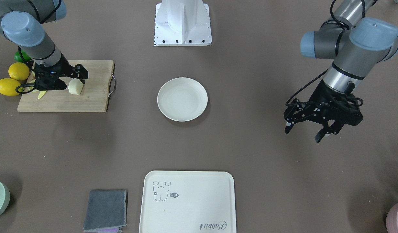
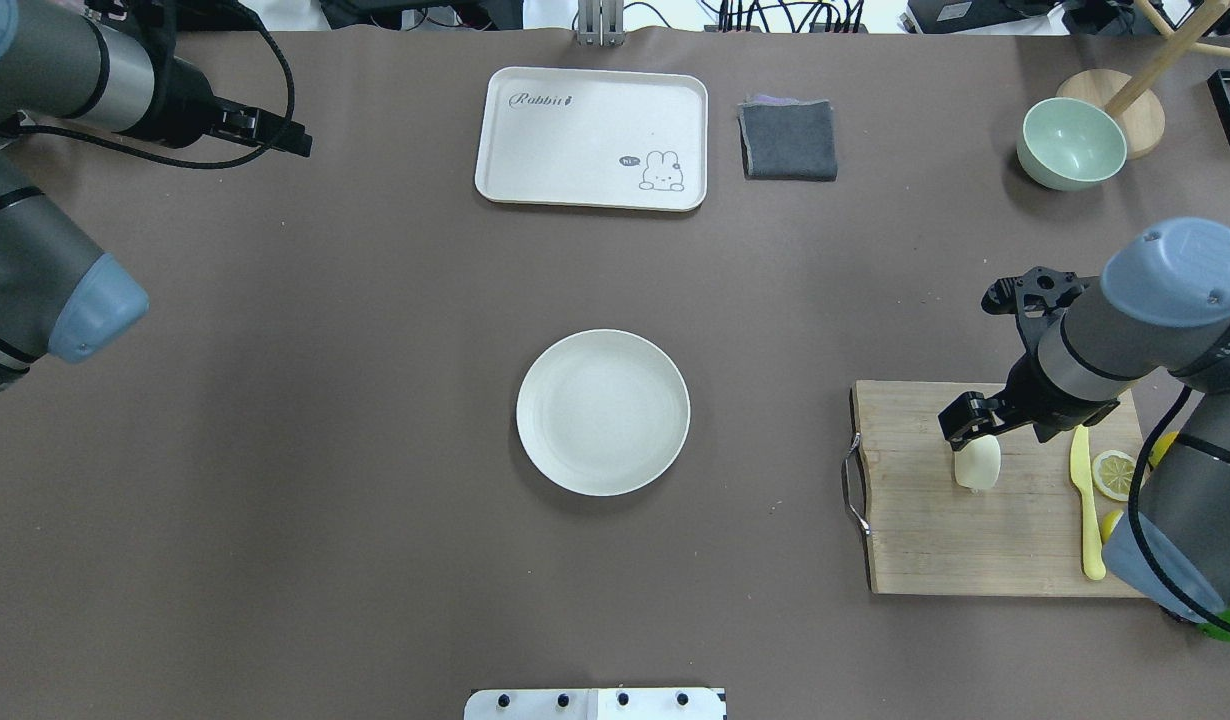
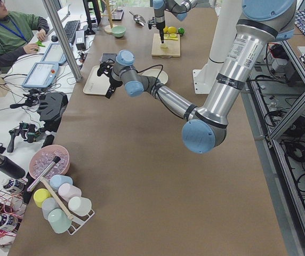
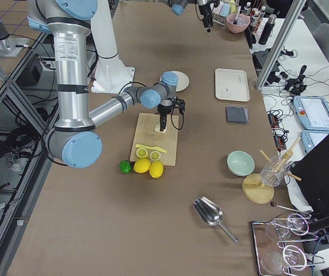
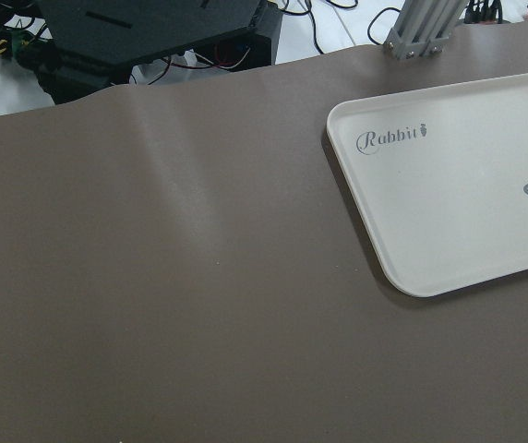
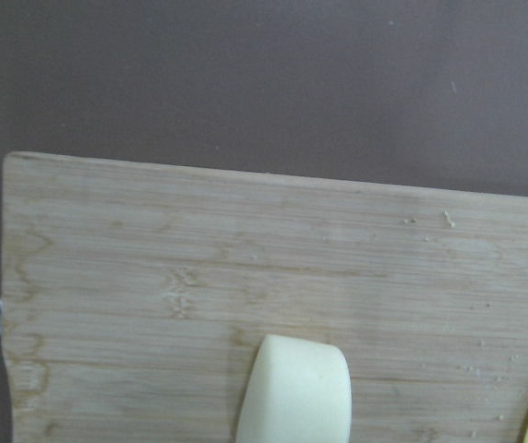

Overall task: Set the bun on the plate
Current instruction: 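Lower the right gripper onto the white bun and close it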

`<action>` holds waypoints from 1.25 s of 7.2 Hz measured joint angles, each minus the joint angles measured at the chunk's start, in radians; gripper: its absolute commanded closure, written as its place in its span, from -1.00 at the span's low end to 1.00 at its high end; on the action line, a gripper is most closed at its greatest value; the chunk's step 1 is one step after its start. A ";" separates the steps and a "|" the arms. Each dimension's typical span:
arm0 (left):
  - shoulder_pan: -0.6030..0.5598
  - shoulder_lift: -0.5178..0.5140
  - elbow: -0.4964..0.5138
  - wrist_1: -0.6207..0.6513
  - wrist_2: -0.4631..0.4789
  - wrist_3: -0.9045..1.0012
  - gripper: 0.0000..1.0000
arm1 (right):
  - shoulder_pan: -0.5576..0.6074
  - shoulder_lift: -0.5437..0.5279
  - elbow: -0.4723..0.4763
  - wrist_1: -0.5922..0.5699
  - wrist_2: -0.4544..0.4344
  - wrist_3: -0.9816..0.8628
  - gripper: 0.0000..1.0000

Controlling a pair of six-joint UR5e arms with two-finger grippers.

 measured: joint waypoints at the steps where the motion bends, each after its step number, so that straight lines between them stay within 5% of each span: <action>1: 0.001 0.007 -0.001 -0.001 0.005 -0.001 -0.94 | -0.019 -0.002 -0.002 -0.001 -0.027 0.018 -0.74; 2: 0.001 0.014 -0.002 -0.003 0.006 -0.001 -0.94 | -0.028 -0.007 -0.002 -0.002 -0.042 0.021 -0.55; 3: 0.001 0.020 -0.002 -0.005 0.007 -0.001 -0.94 | -0.033 -0.013 -0.002 -0.002 -0.052 0.021 -0.06; 4: 0.001 0.026 -0.002 -0.007 0.007 0.000 -0.94 | -0.037 -0.017 -0.002 -0.001 -0.056 0.020 0.18; 5: 0.002 0.033 -0.003 -0.010 0.007 0.000 -0.94 | -0.039 -0.017 -0.002 0.000 -0.056 0.016 0.70; 6: 0.003 0.041 -0.003 -0.015 0.008 0.000 -0.94 | -0.040 -0.015 0.000 0.002 -0.057 0.014 1.00; 9: 0.006 0.055 -0.004 -0.019 0.009 -0.002 -0.95 | -0.045 0.006 0.007 0.014 -0.076 0.010 1.00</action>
